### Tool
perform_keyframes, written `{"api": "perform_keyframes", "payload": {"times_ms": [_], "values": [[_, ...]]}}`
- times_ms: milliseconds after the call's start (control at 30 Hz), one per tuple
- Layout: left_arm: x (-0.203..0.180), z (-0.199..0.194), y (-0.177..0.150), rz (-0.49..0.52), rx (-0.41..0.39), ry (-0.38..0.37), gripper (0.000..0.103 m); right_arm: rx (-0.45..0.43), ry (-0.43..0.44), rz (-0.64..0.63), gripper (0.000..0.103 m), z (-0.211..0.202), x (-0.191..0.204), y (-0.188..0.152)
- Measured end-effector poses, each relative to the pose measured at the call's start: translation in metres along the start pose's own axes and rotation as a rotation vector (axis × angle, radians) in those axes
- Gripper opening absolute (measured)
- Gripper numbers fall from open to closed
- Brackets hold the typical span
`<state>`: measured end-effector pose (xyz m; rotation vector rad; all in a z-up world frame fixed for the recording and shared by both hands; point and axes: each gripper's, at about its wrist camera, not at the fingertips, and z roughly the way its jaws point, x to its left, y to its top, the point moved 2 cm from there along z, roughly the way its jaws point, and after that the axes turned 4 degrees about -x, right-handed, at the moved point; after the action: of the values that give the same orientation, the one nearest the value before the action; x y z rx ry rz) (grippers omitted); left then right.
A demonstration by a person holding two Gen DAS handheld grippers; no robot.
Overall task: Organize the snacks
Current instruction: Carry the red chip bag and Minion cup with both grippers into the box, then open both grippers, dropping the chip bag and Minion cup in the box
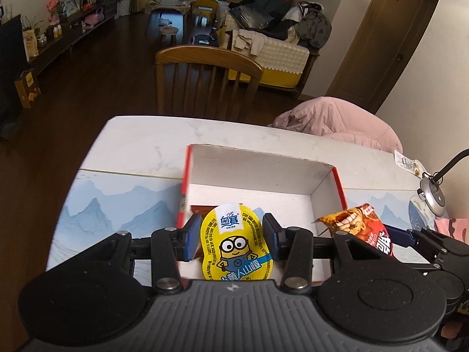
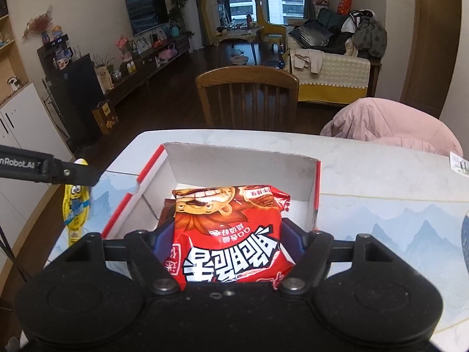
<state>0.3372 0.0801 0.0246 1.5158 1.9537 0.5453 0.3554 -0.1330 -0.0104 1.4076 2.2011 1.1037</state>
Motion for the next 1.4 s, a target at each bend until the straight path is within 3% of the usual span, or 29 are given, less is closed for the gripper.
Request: {"api": "perform_keyframes", "payload": {"times_ms": [167, 467, 767, 967, 1167, 1400], "values": [[-0.018, 0.031, 0.004, 0.03, 0.045, 0.024, 0.044, -0.014, 0.016, -0.005, 0.073, 0.006, -0.015, 0.005], [-0.04, 0.101, 0.002, 0.067, 0.144, 0.072, 0.044, 0.044, -0.009, -0.023, 0.073, 0.052, -0.043, 0.001], [-0.048, 0.151, -0.002, 0.124, 0.216, 0.132, 0.044, 0.091, 0.003, -0.1, 0.073, 0.093, -0.036, -0.01], [-0.041, 0.174, -0.004, 0.125, 0.258, 0.173, 0.044, 0.133, 0.013, -0.175, 0.073, 0.115, -0.018, -0.017], [-0.043, 0.185, -0.013, 0.154, 0.292, 0.16, 0.044, 0.196, 0.017, -0.146, 0.074, 0.128, -0.018, -0.021], [-0.043, 0.182, -0.015, 0.155, 0.298, 0.134, 0.045, 0.204, 0.004, -0.142, 0.075, 0.13, -0.018, -0.027]]}}
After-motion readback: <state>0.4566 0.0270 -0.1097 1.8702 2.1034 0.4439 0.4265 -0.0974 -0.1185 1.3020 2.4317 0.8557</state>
